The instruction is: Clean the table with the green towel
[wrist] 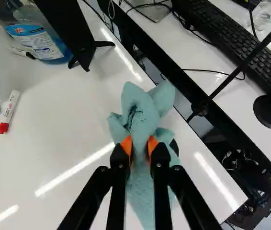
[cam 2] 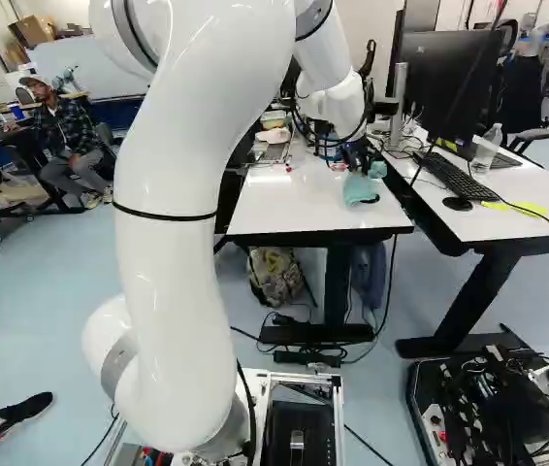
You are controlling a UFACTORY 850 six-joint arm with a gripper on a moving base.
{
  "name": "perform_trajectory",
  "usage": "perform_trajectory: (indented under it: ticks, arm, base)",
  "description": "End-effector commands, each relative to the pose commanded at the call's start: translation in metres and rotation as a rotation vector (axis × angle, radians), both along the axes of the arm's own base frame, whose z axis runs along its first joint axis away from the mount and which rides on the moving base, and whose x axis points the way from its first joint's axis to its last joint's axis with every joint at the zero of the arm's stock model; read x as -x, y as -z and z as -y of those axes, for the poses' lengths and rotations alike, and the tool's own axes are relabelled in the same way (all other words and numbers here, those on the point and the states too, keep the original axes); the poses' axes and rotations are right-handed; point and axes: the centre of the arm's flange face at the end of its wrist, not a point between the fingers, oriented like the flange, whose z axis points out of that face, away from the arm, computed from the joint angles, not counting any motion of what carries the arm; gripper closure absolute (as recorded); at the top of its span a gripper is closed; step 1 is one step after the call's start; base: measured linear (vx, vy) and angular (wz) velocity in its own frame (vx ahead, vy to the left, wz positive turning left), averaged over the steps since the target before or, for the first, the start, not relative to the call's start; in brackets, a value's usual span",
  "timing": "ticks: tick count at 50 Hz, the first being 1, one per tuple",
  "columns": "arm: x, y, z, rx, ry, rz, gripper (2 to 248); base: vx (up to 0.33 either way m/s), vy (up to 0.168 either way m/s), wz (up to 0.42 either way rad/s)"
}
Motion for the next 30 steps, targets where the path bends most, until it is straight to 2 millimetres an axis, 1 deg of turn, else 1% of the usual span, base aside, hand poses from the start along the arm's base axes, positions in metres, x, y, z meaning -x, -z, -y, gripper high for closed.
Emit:
perform_trajectory:
  ticks: [4,5,9,10,15,16,20,21,25,26,30]
  arm:
    - [0.0000,0.0000,0.0000,0.000,0.000,0.000,176]
    - [0.0000,0.0000,0.0000,0.000,0.000,0.000,140]
    - [0.0000,0.0000,0.0000,0.000,0.000,0.000,140]
    - [0.0000,0.0000,0.0000,0.000,0.000,0.000,105]
    - [0.0000,0.0000,0.0000,0.000,0.000,0.000,105]
    - [0.0000,0.0000,0.0000,0.000,0.000,0.000,69]
    - [0.0000,0.0000,0.0000,0.000,0.000,0.000,69]
    - [0.0000,0.0000,0.0000,0.000,0.000,0.000,32]
    - [0.0000,0.0000,0.0000,0.000,0.000,0.000,32]
    - [0.0000,0.0000,0.0000,0.000,0.000,0.000,4]
    - [0.0000,0.0000,0.0000,0.000,0.000,0.000,4]
  base:
    - [0.000,0.000,0.000]
    - [0.000,0.000,0.000]
    - [0.000,0.000,0.000]
    - [0.000,0.000,0.000]
    - [0.000,0.000,0.000]
    - [0.000,0.000,0.000]
    - [0.000,0.000,0.000]
    - [0.000,0.000,0.000]
    - [0.000,0.000,0.000]
    - [0.000,0.000,0.000]
    - [0.000,0.000,0.000]
